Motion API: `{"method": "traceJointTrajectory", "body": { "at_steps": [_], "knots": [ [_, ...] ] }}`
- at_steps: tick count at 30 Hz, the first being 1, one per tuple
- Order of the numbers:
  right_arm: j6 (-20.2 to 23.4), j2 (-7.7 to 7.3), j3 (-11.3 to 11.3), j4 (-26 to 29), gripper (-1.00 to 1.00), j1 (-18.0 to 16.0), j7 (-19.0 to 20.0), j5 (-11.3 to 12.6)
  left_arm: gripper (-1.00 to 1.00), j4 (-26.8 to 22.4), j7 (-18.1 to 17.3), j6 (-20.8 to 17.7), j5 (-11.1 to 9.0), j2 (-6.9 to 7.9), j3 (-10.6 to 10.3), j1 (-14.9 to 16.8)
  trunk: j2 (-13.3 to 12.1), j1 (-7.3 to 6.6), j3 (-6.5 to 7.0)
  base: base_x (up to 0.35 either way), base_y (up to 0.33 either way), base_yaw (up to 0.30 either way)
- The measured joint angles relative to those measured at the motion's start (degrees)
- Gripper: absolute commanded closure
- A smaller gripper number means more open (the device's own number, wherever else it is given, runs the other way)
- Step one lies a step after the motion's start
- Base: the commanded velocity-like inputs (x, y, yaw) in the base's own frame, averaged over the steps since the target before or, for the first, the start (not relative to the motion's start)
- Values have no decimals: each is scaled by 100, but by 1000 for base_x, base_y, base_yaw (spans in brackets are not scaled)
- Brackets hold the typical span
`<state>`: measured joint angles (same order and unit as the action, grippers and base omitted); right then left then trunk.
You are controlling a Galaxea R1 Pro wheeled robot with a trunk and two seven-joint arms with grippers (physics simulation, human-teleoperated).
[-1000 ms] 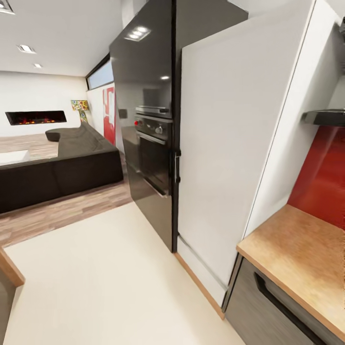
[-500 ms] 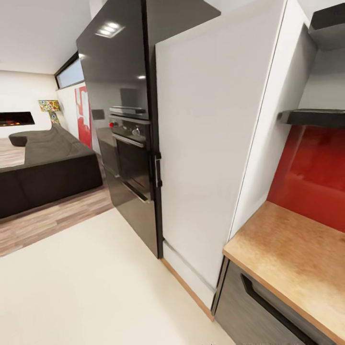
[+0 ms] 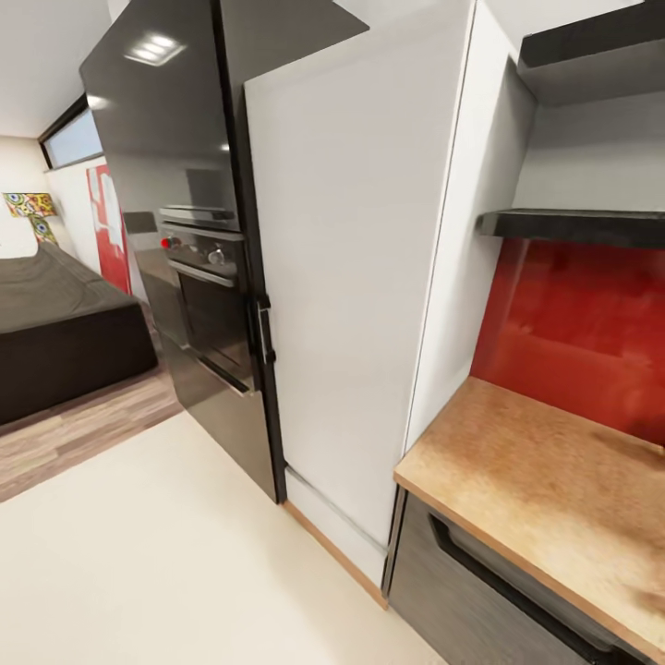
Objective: Set up a coffee station on the kitchen countertop: keep the coffee maker on the countertop, move the bottle of coffee from the kitchen shelf to the counter next to the coffee maker, place a paper coffee filter on top of the coffee maker, put the saucer next to the coffee maker with the coffee cup on the saucer, and place the electric kettle next to the coffee maker.
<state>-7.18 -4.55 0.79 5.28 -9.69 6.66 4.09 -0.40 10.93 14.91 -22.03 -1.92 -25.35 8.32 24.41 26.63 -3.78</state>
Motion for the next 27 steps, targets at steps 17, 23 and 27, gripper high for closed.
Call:
{"method": "traceJointTrajectory", "body": {
  "at_steps": [17,23,27],
  "knots": [
    [0,0,0,0,-100,-1,0,-1,-100,-5,0,0,0,1,0,0,0,0,0,0,0,-266],
    [0,0,0,1,-100,0,0,0,-100,-1,0,-18,-7,22,8,0,0,0,0,0,0,-266],
    [0,0,0,3,-100,0,0,-2,-100,1,0,-2,-11,21,2,0,0,0,0,0,2,-266]
  ]
}}
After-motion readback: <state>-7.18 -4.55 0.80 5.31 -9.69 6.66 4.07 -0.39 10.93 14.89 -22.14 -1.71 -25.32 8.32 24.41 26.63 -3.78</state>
